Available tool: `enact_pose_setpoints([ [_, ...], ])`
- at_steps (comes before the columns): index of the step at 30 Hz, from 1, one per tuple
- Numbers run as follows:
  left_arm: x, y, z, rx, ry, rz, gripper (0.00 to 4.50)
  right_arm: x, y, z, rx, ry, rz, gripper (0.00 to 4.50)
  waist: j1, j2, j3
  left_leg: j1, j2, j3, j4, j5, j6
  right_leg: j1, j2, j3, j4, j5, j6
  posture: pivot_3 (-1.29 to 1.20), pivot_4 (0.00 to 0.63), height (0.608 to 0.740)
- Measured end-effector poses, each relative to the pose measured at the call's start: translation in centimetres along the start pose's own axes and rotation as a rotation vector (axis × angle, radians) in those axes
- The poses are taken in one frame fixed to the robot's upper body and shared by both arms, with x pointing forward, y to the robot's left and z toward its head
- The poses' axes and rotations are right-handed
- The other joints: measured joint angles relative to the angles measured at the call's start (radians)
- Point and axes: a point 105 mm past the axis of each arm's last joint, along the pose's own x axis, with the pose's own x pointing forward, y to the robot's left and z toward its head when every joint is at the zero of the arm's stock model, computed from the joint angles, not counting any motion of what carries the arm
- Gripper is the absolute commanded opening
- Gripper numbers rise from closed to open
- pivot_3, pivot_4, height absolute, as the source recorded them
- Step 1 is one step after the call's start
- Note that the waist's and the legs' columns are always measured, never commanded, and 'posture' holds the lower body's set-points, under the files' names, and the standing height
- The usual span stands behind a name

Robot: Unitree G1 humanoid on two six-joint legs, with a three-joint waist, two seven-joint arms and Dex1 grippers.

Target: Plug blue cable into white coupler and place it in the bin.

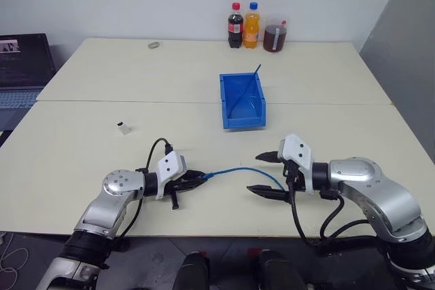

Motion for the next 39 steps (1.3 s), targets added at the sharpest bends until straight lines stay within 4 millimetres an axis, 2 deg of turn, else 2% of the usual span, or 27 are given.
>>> enact_pose_setpoints([
  [4,0.4,0.6,0.5,-0.072,-0.056,0.052,0.26,-0.2,0.1,0.6,0.063,-0.084,-0.014,4.35,0.001,0.0,0.0,-0.001,0.0,0.0,0.0,0.0,0.0,0.0,0.0,0.0,0.0,0.0,0.0,0.0,0.15,0.74],
  [6,0.7,1.3,2.4,-0.143,-0.145,0.083,0.26,-0.6,0.1,1.0,0.116,-0.153,-0.056,4.35,0.003,-0.002,0.001,-0.004,0.0,-0.002,0.001,0.0,0.0,-0.001,0.0,-0.002,-0.001,0.0,0.0,0.0,0.15,0.74],
  [10,0.4,1.8,7.7,-0.19,-0.318,0.07,0.26,-0.8,0.7,1.4,0.246,-0.264,-0.093,4.35,0.0,-0.002,0.001,-0.006,0.0,-0.002,0.002,0.0,0.0,-0.002,0.0,-0.001,-0.001,0.0,0.0,0.0,0.15,0.74],
  [12,0.2,1.5,9.0,-0.22,-0.365,0.044,0.26,-0.6,0.9,1.7,0.297,-0.307,-0.093,4.35,-0.006,-0.002,0.001,-0.005,0.0,-0.001,0.002,0.0,0.0,-0.002,0.0,0.0,-0.001,0.0,0.0,0.0,0.15,0.74],
  [18,0.4,-0.1,11.3,-0.366,-0.432,-0.09,0.26,-0.6,0.6,3.0,0.503,-0.471,-0.106,4.35,-0.006,-0.002,0.001,-0.005,0.0,-0.002,0.002,0.0,0.0,-0.002,0.001,-0.001,0.0,0.0,0.0,0.0,0.15,0.74],
  [26,0.3,-0.3,12.5,-0.487,-0.495,-0.143,0.26,0.0,-0.8,4.4,0.62,-0.541,-0.102,4.35,-0.005,-0.002,0.001,-0.005,0.0,-0.002,0.001,0.0,0.0,-0.002,0.001,0.0,-0.001,0.0,0.0,0.0,0.15,0.74],
  [29,0.2,-0.4,12.5,-0.497,-0.492,-0.142,0.26,0.6,-0.8,4.4,0.64,-0.536,-0.083,4.35,-0.005,-0.002,0.001,-0.005,0.0,-0.002,0.001,0.0,0.0,-0.003,0.001,0.0,-0.001,0.0,0.0,0.0,0.15,0.74],
  [33,0.1,-0.7,12.9,-0.494,-0.501,-0.154,0.26,1.8,-0.8,5.8,0.639,-0.572,-0.031,4.35,-0.006,-0.002,0.001,-0.005,0.0,-0.002,0.001,0.0,0.0,-0.003,0.001,-0.001,-0.001,0.0,0.0,0.0,0.15,0.74],
  [37,0.2,-0.8,12.7,-0.505,-0.496,-0.157,0.26,2.6,-0.8,6.0,0.647,-0.574,-0.009,4.35,-0.005,-0.002,0.001,-0.006,0.0,-0.002,0.001,0.0,0.0,-0.003,0.001,0.0,-0.002,0.0,0.0,0.0,0.15,0.74],
  [39,0.1,-0.8,12.6,-0.51,-0.495,-0.157,0.26,2.8,-0.9,6.0,0.65,-0.576,-0.007,4.04,-0.005,-0.002,0.001,-0.006,0.0,-0.002,0.001,0.0,0.0,-0.003,0.001,0.0,-0.002,0.0,0.0,0.0,0.15,0.74],
])
